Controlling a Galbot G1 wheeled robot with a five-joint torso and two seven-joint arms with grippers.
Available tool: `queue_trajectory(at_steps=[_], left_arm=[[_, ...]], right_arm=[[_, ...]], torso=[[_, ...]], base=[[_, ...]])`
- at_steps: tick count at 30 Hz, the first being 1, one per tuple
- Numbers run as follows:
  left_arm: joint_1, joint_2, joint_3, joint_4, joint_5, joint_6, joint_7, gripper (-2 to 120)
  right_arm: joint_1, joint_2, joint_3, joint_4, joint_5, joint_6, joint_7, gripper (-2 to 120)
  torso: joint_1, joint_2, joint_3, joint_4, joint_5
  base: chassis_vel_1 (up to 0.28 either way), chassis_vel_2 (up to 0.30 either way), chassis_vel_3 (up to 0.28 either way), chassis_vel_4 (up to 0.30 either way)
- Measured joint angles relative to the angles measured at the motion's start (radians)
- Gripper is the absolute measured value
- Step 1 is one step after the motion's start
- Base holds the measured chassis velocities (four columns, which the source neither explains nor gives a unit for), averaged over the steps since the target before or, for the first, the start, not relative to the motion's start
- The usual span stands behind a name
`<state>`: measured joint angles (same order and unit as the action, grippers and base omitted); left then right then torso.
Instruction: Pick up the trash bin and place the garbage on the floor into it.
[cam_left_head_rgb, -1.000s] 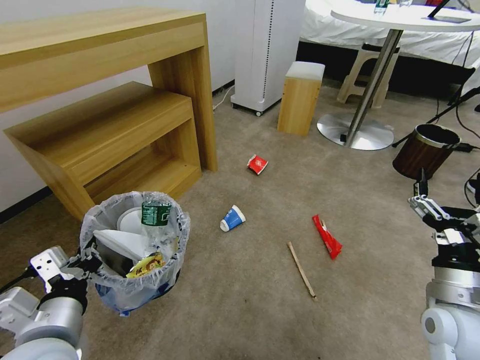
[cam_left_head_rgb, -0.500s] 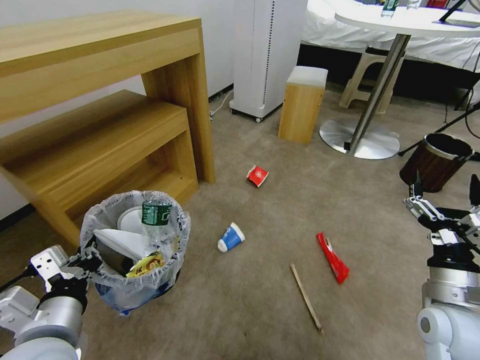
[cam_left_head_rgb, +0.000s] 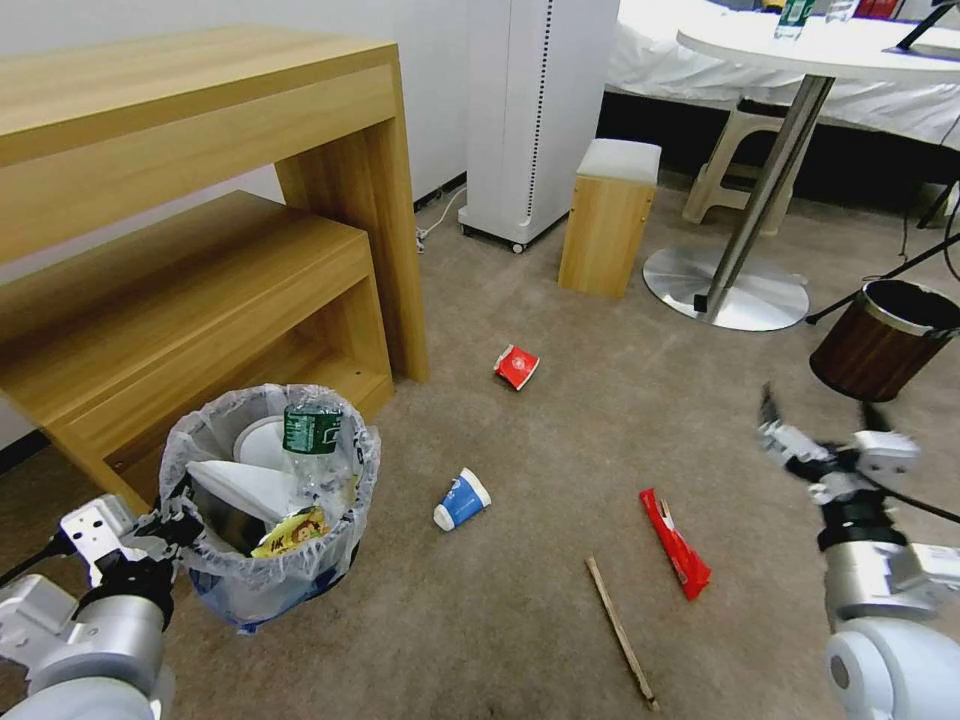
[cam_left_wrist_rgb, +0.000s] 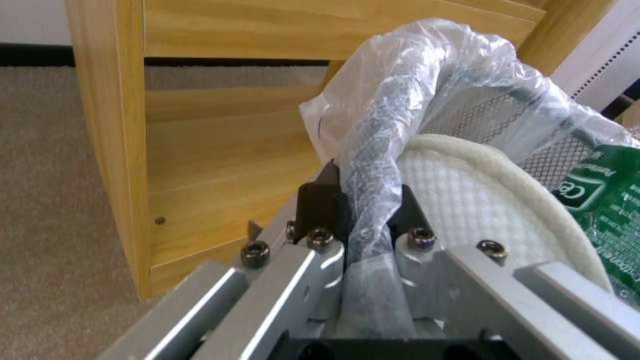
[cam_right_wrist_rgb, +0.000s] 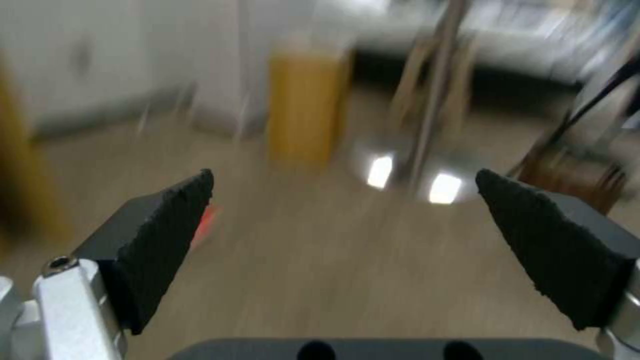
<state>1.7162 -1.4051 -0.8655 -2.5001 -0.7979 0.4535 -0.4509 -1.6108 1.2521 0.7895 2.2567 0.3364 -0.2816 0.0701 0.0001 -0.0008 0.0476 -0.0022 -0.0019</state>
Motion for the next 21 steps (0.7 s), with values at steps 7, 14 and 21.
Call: queue_trajectory(at_steps=[7, 14, 21], left_arm=[[0.007, -0.003, 0.002, 0.0, 0.007, 0.0, -0.001, 3], [0.019, -0.018, 0.017, 0.0, 0.04, 0.001, -0.004, 3], [0.029, -0.019, 0.011, 0.0, 0.058, 0.002, -0.006, 3]], right_arm=[[-0.02, -0.199, -0.103, 0.026, 0.125, -0.362, 0.011, 100], [0.064, -0.269, -0.219, -0.069, 0.194, -0.475, 0.024, 100], [0.18, -0.22, -0.301, -0.279, 0.273, -0.469, 0.09, 100]], torso=[[0.0, 0.0, 0.0, 0.0002, -0.0001], [0.0, 0.0, 0.0, 0.0001, 0.0], [0.0, 0.0, 0.0, 0.0, 0.0002]], base=[[0.0, 0.0, 0.0, 0.0], [0.0, 0.0, 0.0, 0.0], [0.0, 0.0, 0.0, 0.0]])
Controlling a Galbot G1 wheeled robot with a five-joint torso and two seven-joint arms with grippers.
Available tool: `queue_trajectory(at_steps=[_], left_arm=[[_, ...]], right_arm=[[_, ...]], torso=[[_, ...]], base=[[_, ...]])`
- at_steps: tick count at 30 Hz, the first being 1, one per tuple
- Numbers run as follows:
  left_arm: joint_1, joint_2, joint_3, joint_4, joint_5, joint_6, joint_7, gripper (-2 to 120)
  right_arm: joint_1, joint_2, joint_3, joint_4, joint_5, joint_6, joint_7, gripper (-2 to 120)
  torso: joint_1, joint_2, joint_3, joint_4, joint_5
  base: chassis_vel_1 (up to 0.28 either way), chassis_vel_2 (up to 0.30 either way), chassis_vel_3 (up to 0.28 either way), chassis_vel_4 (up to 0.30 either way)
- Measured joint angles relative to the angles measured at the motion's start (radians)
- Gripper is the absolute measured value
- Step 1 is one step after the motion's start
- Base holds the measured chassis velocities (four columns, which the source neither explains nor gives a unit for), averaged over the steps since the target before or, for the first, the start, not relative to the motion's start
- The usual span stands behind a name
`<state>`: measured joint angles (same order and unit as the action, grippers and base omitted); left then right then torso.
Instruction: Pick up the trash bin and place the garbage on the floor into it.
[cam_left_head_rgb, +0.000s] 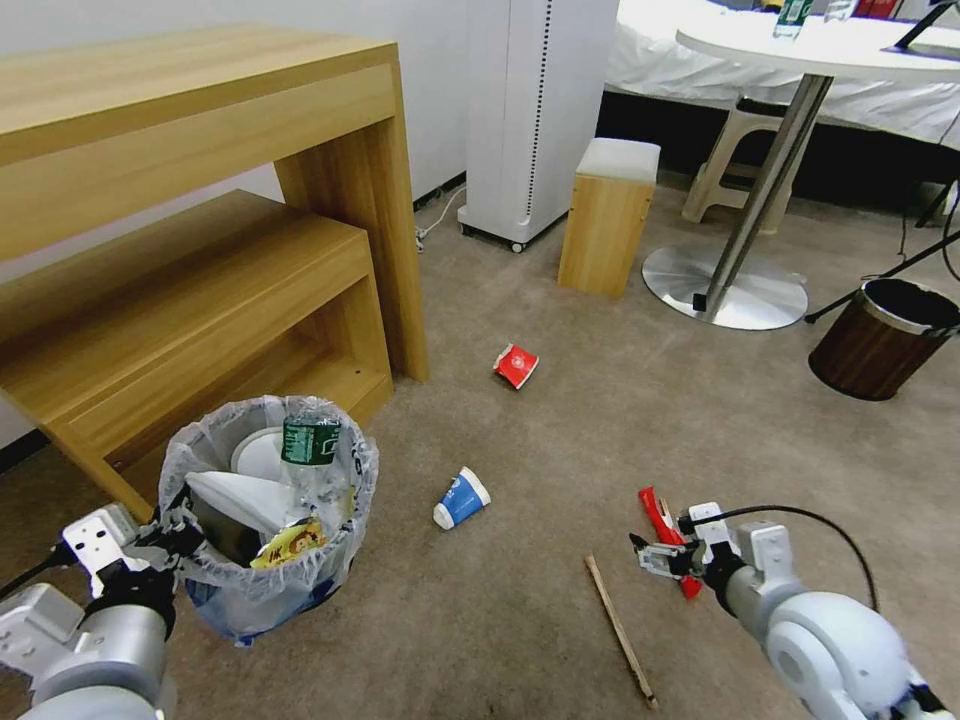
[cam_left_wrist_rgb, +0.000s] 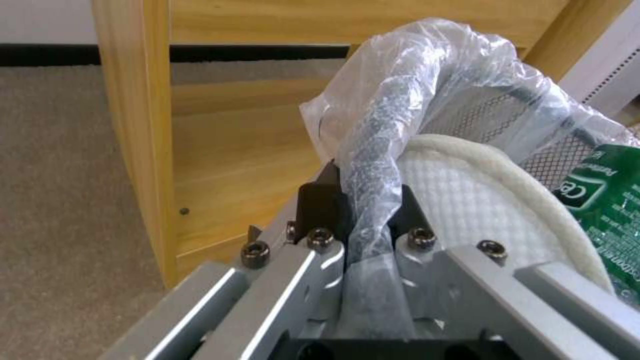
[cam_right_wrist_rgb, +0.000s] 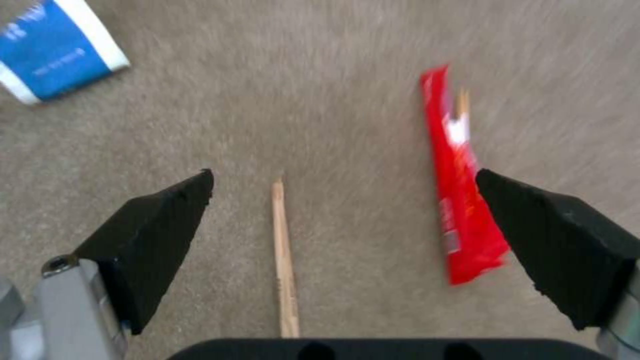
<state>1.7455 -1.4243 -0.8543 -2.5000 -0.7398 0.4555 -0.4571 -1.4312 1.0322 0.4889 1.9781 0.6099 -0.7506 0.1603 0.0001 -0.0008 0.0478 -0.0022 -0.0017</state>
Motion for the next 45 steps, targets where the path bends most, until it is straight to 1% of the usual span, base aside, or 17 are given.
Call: queue_trajectory(at_steps=[1, 2, 4, 5, 10, 12, 21, 22, 24, 25, 28, 29, 32, 41, 42, 43, 45], left_arm=[[0.001, -0.001, 0.0, 0.0, 0.005, 0.0, 0.0, 3], [0.001, -0.001, 0.0, 0.0, 0.005, 0.0, 0.0, 3], [0.004, -0.003, 0.002, 0.0, 0.017, 0.002, -0.001, 3], [0.004, -0.003, 0.002, 0.0, 0.017, 0.002, -0.001, 3], [0.002, -0.002, 0.001, 0.0, 0.027, 0.004, -0.006, 3], [-0.002, -0.004, 0.001, 0.0, 0.031, 0.005, -0.009, 3], [-0.008, -0.014, 0.003, 0.0, 0.04, 0.003, -0.01, 3], [-0.008, -0.014, 0.003, 0.0, 0.041, 0.002, -0.01, 3], [-0.01, -0.014, 0.001, 0.0, 0.041, 0.0, -0.01, 3], [-0.01, -0.014, 0.001, 0.0, 0.041, 0.0, -0.01, 3], [-0.012, -0.013, 0.001, 0.0, 0.041, -0.001, -0.01, 3], [-0.014, -0.013, 0.001, 0.0, 0.041, -0.001, -0.01, 3], [-0.015, -0.013, 0.001, 0.0, 0.04, -0.001, -0.01, 3], [-0.017, -0.011, 0.001, 0.0, 0.038, -0.002, -0.009, 3], [-0.017, -0.01, 0.001, 0.0, 0.037, -0.002, -0.009, 3], [-0.017, -0.01, 0.001, 0.0, 0.037, -0.002, -0.009, 3], [-0.015, -0.009, 0.0, 0.0, 0.036, -0.002, -0.009, 3]], right_arm=[[0.022, 0.011, -0.015, -0.04, 0.016, 0.001, 0.001, 100], [0.022, 0.011, -0.015, -0.04, 0.016, 0.001, 0.001, 100], [0.071, 0.057, -0.05, -0.133, 0.067, 0.005, 0.006, 100], [0.071, 0.057, -0.05, -0.133, 0.067, 0.005, 0.006, 100], [0.121, 0.12, -0.094, -0.252, 0.069, 0.008, 0.013, 100], [0.137, 0.124, -0.122, -0.291, 0.053, 0.01, 0.01, 100], [0.159, 0.108, -0.187, -0.348, -0.004, 0.013, -0.014, 100], [0.164, 0.112, -0.195, -0.359, -0.012, 0.013, -0.016, 99], [0.168, 0.119, -0.207, -0.377, -0.023, 0.013, -0.02, 90], [0.168, 0.119, -0.207, -0.377, -0.023, 0.013, -0.02, 90], [0.172, 0.124, -0.217, -0.396, -0.034, 0.014, -0.021, 82], [0.175, 0.126, -0.219, -0.407, -0.038, 0.014, -0.021, 76], [0.177, 0.13, -0.219, -0.42, -0.041, 0.014, -0.021, 72], [0.182, 0.14, -0.22, -0.459, -0.054, 0.015, -0.021, 70], [0.185, 0.146, -0.22, -0.463, -0.055, 0.015, -0.021, 67], [0.185, 0.146, -0.22, -0.463, -0.055, 0.015, -0.021, 67], [0.186, 0.153, -0.221, -0.47, -0.057, 0.015, -0.021, 55]], torso=[[0.0, 0.0, 0.0, 0.0, -0.0004], [0.0, 0.0, 0.0, 0.0, -0.0004], [0.0, 0.0, 0.0, 0.0001, -0.0003], [0.0, 0.0, 0.0, 0.0001, -0.0003], [0.0, 0.0, 0.0, 0.0001, -0.0004], [0.0, 0.0, 0.0, 0.0001, -0.0005], [0.0, 0.0, 0.0, 0.0, -0.0004], [0.0, 0.0, 0.0, 0.0, -0.0005], [0.0, 0.0, 0.0, 0.0, -0.0002], [0.0, 0.0, 0.0, 0.0, -0.0002], [0.0, 0.0, 0.0, 0.0, -0.0003], [0.0, 0.0, 0.0, 0.0, -0.0003], [0.0, 0.0, 0.0, 0.0, -0.0003], [0.0, 0.0, 0.0, 0.0, -0.0003], [0.0, 0.0, 0.0, 0.0001, -0.0003], [0.0, 0.0, 0.0, 0.0001, -0.0003], [0.0, 0.0, 0.0, 0.0, -0.0004]], base=[[0.0, 0.0, 0.0, 0.0], [0.0, 0.0, 0.0, 0.0], [0.0, 0.0, 0.0, 0.0], [0.0, 0.0, 0.0, 0.0], [0.0, 0.0, 0.0, 0.0], [0.0, 0.0, 0.0, 0.0], [0.0, 0.0, 0.0, 0.0], [0.0, 0.0, 0.0, 0.0], [0.0, 0.0, 0.0, 0.0], [0.0, 0.0, 0.0, 0.0], [0.0, 0.0, 0.0, 0.0], [0.0, 0.0, 0.0, 0.0], [0.0, 0.0, 0.0, 0.0], [0.0, 0.0, 0.0, 0.0], [0.0, 0.0, 0.0, 0.0], [0.0, 0.0, 0.0, 0.0], [0.0, 0.0, 0.0, 0.0]])
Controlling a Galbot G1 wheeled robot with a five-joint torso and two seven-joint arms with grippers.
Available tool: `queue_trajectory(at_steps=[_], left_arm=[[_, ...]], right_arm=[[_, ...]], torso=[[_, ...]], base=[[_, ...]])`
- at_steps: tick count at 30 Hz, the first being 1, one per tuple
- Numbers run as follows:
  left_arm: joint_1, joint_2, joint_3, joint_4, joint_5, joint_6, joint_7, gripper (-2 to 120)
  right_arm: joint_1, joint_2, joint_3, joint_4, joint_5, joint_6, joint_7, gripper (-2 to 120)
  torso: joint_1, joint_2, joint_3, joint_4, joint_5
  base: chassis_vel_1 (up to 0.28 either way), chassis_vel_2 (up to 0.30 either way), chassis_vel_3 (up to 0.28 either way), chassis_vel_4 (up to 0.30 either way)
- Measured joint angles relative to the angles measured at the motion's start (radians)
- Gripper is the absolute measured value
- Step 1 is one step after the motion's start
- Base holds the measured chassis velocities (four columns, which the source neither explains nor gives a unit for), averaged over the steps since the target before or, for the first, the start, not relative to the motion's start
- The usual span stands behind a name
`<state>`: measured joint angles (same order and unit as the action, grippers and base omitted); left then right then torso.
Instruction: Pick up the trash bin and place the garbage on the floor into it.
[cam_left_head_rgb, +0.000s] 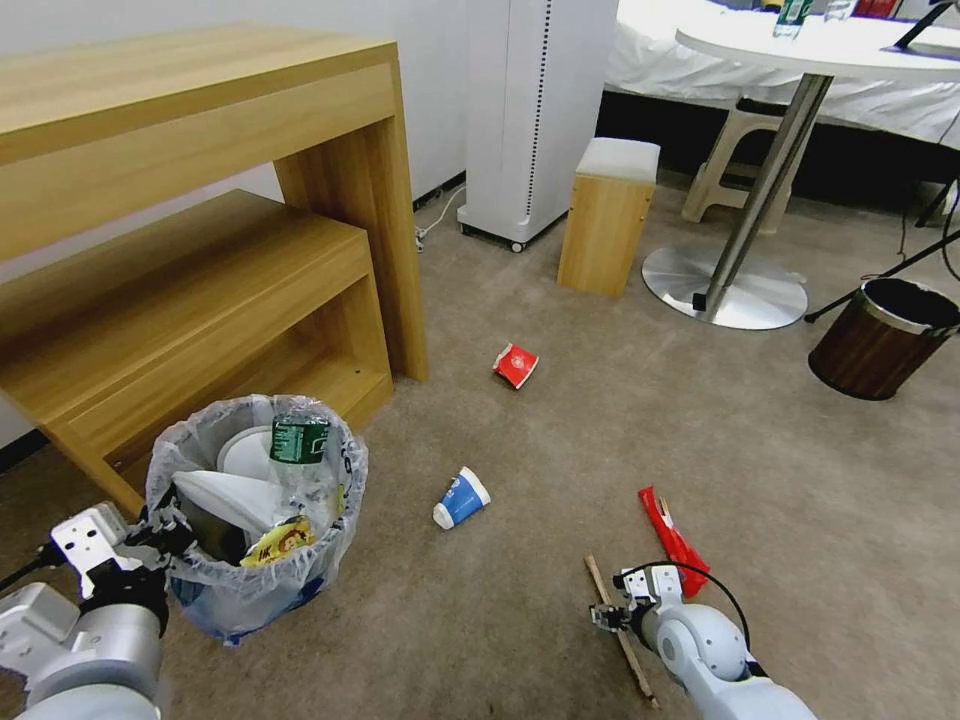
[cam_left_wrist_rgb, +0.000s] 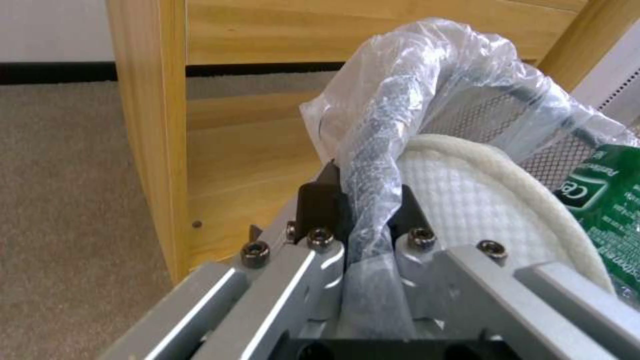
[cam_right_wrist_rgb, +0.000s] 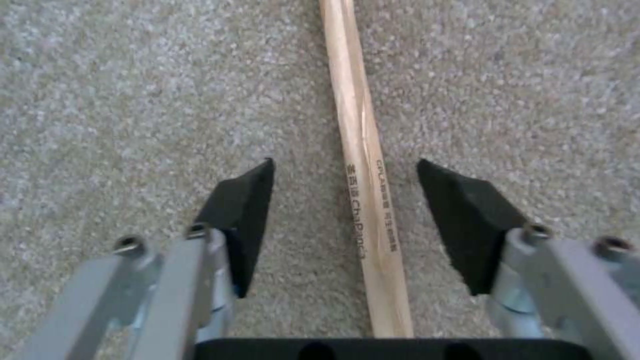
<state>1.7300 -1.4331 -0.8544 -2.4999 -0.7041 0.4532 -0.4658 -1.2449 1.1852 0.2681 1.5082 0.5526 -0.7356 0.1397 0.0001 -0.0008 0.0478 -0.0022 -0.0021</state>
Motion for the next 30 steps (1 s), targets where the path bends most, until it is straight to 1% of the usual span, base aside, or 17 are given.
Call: queue_trajectory(at_steps=[1, 2, 4, 6, 8, 9, 12, 15, 17, 18, 19, 21, 28, 30], left_arm=[[0.002, 0.0, -0.001, 0.0, -0.001, 0.0, 0.0, 3], [0.002, 0.0, -0.001, 0.0, -0.001, 0.0, 0.0, 3], [0.006, 0.0, -0.002, 0.0, -0.001, -0.002, 0.0, 3], [0.008, 0.0, -0.002, 0.0, -0.001, -0.002, 0.0, 3], [0.01, 0.001, -0.004, 0.0, -0.003, -0.002, 0.0, 3], [0.01, 0.002, -0.005, 0.0, -0.004, -0.002, 0.0, 3], [0.01, 0.002, -0.005, 0.0, -0.006, -0.002, 0.0, 3], [0.009, 0.002, -0.004, 0.0, -0.006, -0.002, 0.0, 3], [0.008, 0.001, -0.004, 0.0, -0.006, -0.002, 0.0, 3], [0.008, 0.001, -0.004, 0.0, -0.006, -0.002, 0.0, 3], [0.008, 0.001, -0.004, 0.0, -0.006, -0.002, 0.0, 3], [0.008, 0.002, -0.004, 0.0, -0.006, -0.002, 0.0, 3], [0.005, 0.002, -0.001, 0.0, -0.006, -0.002, -0.001, 3], [0.004, 0.002, 0.001, 0.0, -0.006, -0.002, -0.001, 3]], right_arm=[[0.001, 0.002, 0.0, -0.003, -0.002, 0.0, 0.0, 52], [0.001, 0.002, 0.0, -0.003, -0.002, 0.0, 0.0, 52], [0.001, 0.006, -0.001, -0.006, -0.005, 0.0, 0.0, 42], [0.001, 0.007, -0.001, -0.006, -0.007, 0.0, 0.001, 41], [-0.002, 0.009, 0.0, -0.007, -0.014, 0.0, 0.001, 28], [-0.003, 0.01, 0.0, -0.007, -0.018, 0.0, 0.001, 25], [-0.007, 0.011, 0.001, -0.013, -0.03, 0.001, 0.0, 22], [-0.009, 0.01, 0.001, -0.016, -0.035, 0.002, -0.001, 21], [-0.013, 0.006, 0.003, -0.013, -0.036, 0.002, -0.002, 14], [-0.013, 0.006, 0.003, -0.013, -0.036, 0.002, -0.002, 14], [-0.015, 0.004, 0.004, -0.009, -0.036, 0.002, -0.002, 11], [-0.018, 0.0, 0.005, 0.002, -0.034, 0.001, -0.001, 0], [-0.033, -0.005, 0.004, 0.056, -0.027, 0.001, -0.001, 0], [-0.046, -0.019, 0.014, 0.119, -0.004, 0.035, -0.018, 0]], torso=[[0.0, 0.0, 0.0, 0.0, 0.0], [0.0, 0.0, 0.0, 0.0, 0.0], [0.0, 0.0, 0.0, 0.0, 0.0], [0.0, 0.0, 0.0, 0.0, 0.0], [0.0, 0.0, 0.0, 0.0001, 0.0], [0.0, 0.0, 0.0, 0.0, 0.0], [0.0, 0.0, 0.0, 0.0, 0.0], [0.0, 0.0, 0.0, 0.0001, 0.0], [0.0, 0.0, 0.0, 0.0001, 0.0001], [0.0, 0.0, 0.0, 0.0001, 0.0001], [0.0, 0.0, 0.0, 0.0001, 0.0001], [0.0, 0.0, 0.0, 0.0, 0.0], [0.0, 0.0, 0.0, 0.0, 0.0003], [0.0, 0.0, 0.0, 0.0, 0.0003]], base=[[0.0, 0.0, 0.0, 0.0], [0.0, 0.0, 0.0, 0.0], [0.0, 0.0, 0.0, 0.0], [0.0, 0.0, 0.0, 0.0], [0.0, 0.0, 0.0, 0.0], [0.0, 0.0, 0.0, 0.0], [0.0, 0.0, 0.0, 0.0], [0.0, 0.0, 0.0, 0.0], [0.0, 0.0, 0.0, 0.0], [0.0, 0.0, 0.0, 0.0], [0.0, 0.0, 0.0, 0.0], [0.0, 0.0, 0.0, 0.0], [0.0, 0.0, 0.0, 0.0], [0.0, 0.0, 0.0, 0.0]])
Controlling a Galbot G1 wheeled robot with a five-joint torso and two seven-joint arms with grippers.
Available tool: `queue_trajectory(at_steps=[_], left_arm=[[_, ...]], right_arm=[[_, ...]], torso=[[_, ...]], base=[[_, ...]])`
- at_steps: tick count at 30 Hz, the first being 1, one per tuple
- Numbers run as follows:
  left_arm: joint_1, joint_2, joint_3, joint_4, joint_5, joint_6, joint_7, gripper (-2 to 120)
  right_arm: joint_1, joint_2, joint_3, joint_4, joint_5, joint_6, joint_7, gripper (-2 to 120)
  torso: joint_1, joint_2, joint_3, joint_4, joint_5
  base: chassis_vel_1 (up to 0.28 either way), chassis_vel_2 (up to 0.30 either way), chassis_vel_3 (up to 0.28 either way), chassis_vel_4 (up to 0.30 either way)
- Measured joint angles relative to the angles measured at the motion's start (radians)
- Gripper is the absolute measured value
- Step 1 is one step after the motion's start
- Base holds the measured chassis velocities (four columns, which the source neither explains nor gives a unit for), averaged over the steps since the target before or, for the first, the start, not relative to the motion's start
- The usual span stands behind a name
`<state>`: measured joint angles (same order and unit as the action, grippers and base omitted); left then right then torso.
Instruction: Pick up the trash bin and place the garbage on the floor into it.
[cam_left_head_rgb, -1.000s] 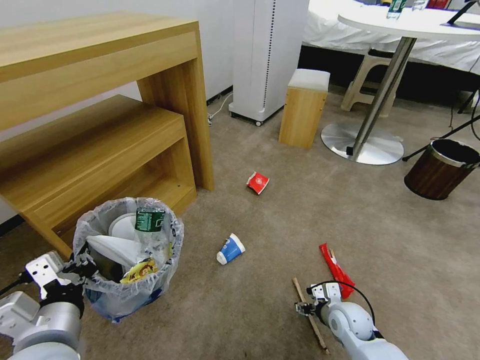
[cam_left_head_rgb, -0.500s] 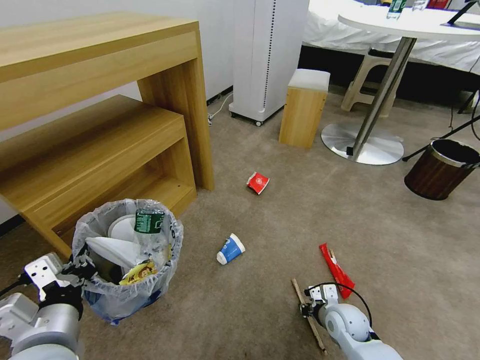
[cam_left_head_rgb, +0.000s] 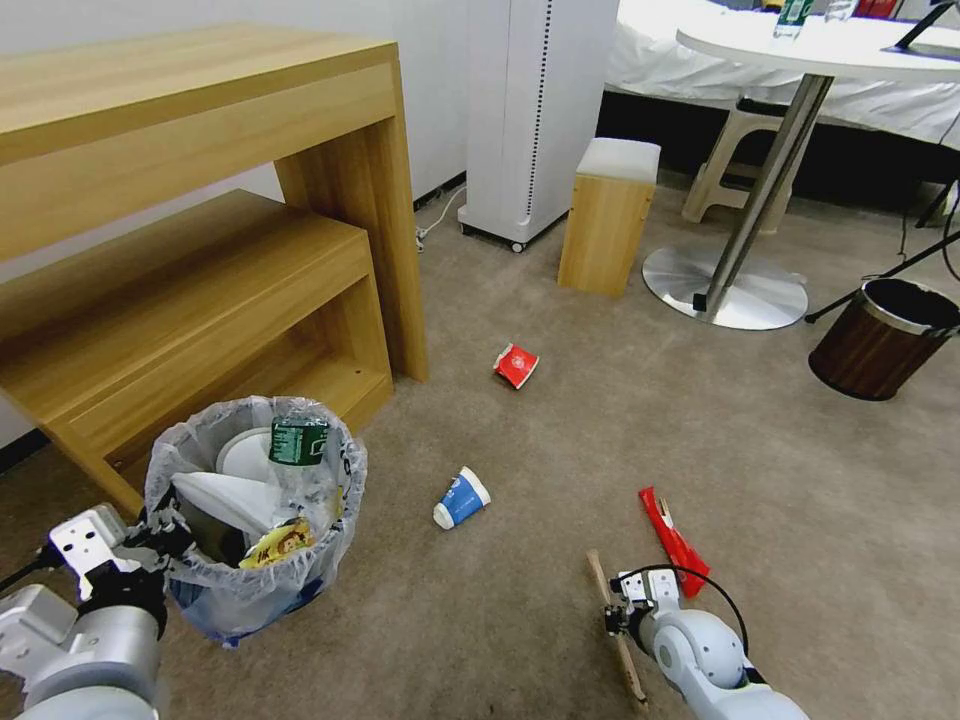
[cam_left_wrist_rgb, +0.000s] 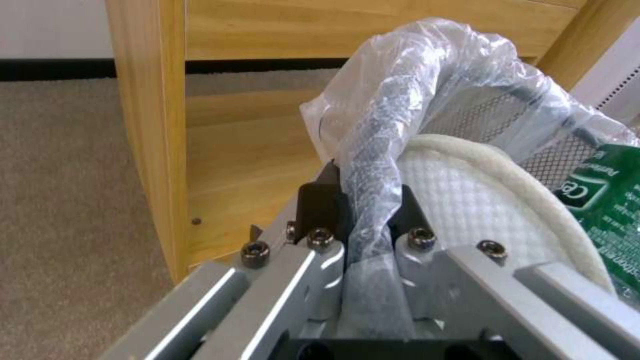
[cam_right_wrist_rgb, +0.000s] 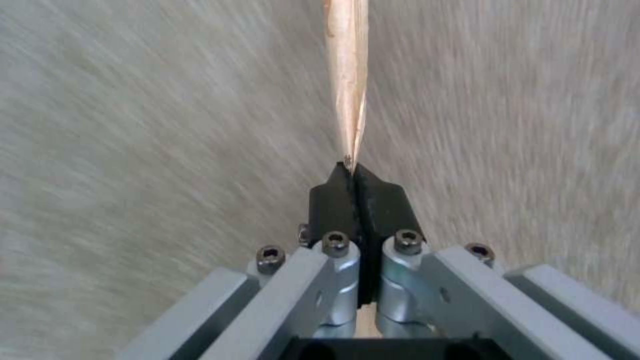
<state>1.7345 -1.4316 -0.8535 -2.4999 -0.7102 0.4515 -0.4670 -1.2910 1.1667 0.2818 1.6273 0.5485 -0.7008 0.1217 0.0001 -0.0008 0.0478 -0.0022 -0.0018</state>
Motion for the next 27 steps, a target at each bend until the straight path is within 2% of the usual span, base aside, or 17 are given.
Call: queue_trajectory(at_steps=[1, 3, 4, 5, 7, 8, 9, 12, 13, 14, 15, 16, 17, 19, 21, 25, 27], left_arm=[[0.0, 0.0, 0.0, 0.0, 0.0, 0.0, 0.0, 3], [0.001, 0.0, 0.003, 0.0, 0.002, 0.0, -0.001, 3], [0.002, -0.002, 0.007, 0.0, 0.003, 0.001, -0.001, 3], [0.002, -0.002, 0.007, 0.0, 0.003, 0.001, -0.001, 3], [0.004, -0.006, 0.015, 0.0, 0.003, 0.004, -0.002, 3], [0.005, -0.01, 0.024, 0.0, 0.004, 0.007, -0.003, 3], [0.005, -0.01, 0.024, 0.0, 0.004, 0.007, -0.003, 3], [0.005, -0.016, 0.042, 0.0, 0.009, 0.009, -0.006, 3], [0.005, -0.019, 0.051, 0.001, 0.014, 0.009, -0.007, 3], [0.005, -0.019, 0.051, 0.001, 0.014, 0.009, -0.007, 3], [0.005, -0.023, 0.067, 0.005, 0.022, 0.01, -0.007, 3], [0.004, -0.026, 0.079, 0.008, 0.029, 0.01, -0.007, 3], [0.004, -0.026, 0.079, 0.008, 0.029, 0.01, -0.007, 3], [0.003, -0.033, 0.107, 0.016, 0.045, 0.01, -0.007, 3], [0.001, -0.036, 0.119, 0.02, 0.054, 0.01, -0.007, 3], [-0.002, -0.042, 0.141, 0.03, 0.077, 0.01, -0.005, 3], [-0.001, -0.044, 0.148, 0.031, 0.086, 0.01, -0.003, 3]], right_arm=[[0.0, 0.0, 0.0, 0.0, 0.0, 0.0, 0.0, 0], [-0.006, -0.019, 0.025, 0.073, 0.012, 0.078, -0.056, 0], [-0.005, -0.039, 0.05, 0.126, 0.026, 0.151, -0.127, 0], [-0.005, -0.039, 0.05, 0.126, 0.026, 0.151, -0.127, 0], [0.011, -0.071, 0.085, 0.177, 0.049, 0.275, -0.268, 0], [0.036, -0.099, 0.113, 0.202, 0.071, 0.386, -0.419, 0], [0.036, -0.099, 0.113, 0.202, 0.071, 0.386, -0.419, 0], [0.106, -0.161, 0.144, 0.223, 0.167, 0.582, -0.763, 0], [0.126, -0.172, 0.143, 0.223, 0.207, 0.628, -0.842, 0], [0.126, -0.172, 0.143, 0.223, 0.207, 0.628, -0.842, 0], [0.163, -0.184, 0.132, 0.218, 0.266, 0.7, -0.97, 0], [0.189, -0.186, 0.119, 0.211, 0.299, 0.739, -1.045, 0], [0.189, -0.186, 0.119, 0.211, 0.299, 0.739, -1.045, 0], [0.247, -0.176, 0.07, 0.194, 0.366, 0.792, -1.134, 0], [0.272, -0.164, 0.036, 0.184, 0.391, 0.807, -1.138, 0], [0.362, -0.092, -0.063, 0.108, 0.414, 0.834, -1.129, 0], [0.433, -0.004, -0.129, 0.036, 0.41, 0.838, -1.119, 0]], torso=[[0.0, 0.0, 0.0, 0.0, 0.0], [0.0, 0.0, 0.0, -0.0001, -0.0001], [0.0, 0.0, 0.0, 0.0, -0.0003], [0.0, 0.0, 0.0, 0.0, -0.0003], [0.0, 0.0, 0.0, 0.0, -0.0004], [0.0, 0.0, 0.0, 0.0, -0.0005], [0.0, 0.0, 0.0, 0.0, -0.0005], [0.0, 0.0, 0.0, 0.0001, -0.0006], [0.0, 0.0, 0.0, 0.0001, -0.0004], [0.0, 0.0, 0.0, 0.0001, -0.0004], [0.0, 0.0, 0.0, 0.0, 0.0], [0.0, 0.0, 0.0, 0.0001, -0.0004], [0.0, 0.0, 0.0, 0.0001, -0.0004], [0.0, 0.0, 0.0, -0.0001, -0.0003], [0.0, 0.0, 0.0, -0.0001, -0.0002], [0.0, 0.0, 0.0, -0.0001, -0.0004], [0.0, 0.0, 0.0, 0.0, 0.0001]], base=[[0.0, 0.0, 0.0, 0.0], [0.0, 0.0, 0.0, 0.0], [0.0, 0.0, 0.0, 0.0], [0.0, 0.0, 0.0, 0.0], [0.0, 0.0, 0.0, 0.0], [0.0, 0.0, 0.0, 0.0], [0.0, 0.0, 0.0, 0.0], [0.0, 0.0, 0.0, 0.0], [0.0, 0.0, 0.0, 0.0], [0.0, 0.0, 0.0, 0.0], [0.0, 0.0, 0.0, 0.0], [0.0, 0.0, 0.0, 0.0], [0.0, 0.0, 0.0, 0.0], [0.0, 0.0, 0.0, 0.0], [0.0, 0.0, 0.0, 0.0], [0.0, 0.0, 0.0, 0.0], [0.0, 0.0, 0.0, 0.0]])
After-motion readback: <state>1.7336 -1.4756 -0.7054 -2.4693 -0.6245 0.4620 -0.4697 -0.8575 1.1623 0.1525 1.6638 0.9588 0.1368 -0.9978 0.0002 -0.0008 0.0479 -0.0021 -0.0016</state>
